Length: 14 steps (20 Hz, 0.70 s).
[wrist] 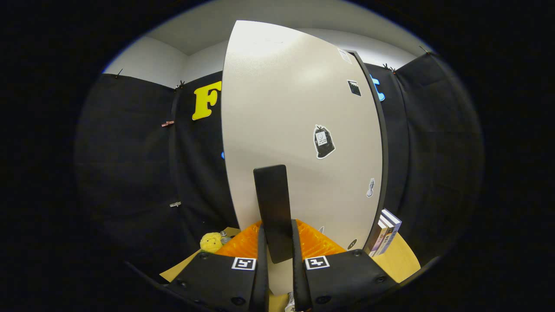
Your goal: Open the shoe cabinet door, grab the shoes and put them into the shoe cabinet, then close the shoe cabinet door.
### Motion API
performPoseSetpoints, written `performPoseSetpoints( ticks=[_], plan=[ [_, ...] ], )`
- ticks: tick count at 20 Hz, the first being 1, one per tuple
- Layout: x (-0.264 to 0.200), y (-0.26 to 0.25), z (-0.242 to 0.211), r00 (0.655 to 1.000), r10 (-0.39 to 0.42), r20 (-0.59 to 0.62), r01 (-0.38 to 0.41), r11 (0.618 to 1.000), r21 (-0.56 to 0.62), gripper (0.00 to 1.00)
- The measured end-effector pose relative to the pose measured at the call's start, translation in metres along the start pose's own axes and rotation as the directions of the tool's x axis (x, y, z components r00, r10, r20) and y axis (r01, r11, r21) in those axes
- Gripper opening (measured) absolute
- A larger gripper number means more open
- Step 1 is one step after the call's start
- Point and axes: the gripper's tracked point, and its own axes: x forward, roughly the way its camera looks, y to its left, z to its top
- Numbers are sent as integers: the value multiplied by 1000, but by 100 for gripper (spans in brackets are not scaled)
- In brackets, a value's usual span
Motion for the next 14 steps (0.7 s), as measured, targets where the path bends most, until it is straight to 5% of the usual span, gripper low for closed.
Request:
performPoseSetpoints(
  ticks=[14],
  plan=[
    [-83,-82,12,999,-52,-1,52,999,-10,25]
  ],
)
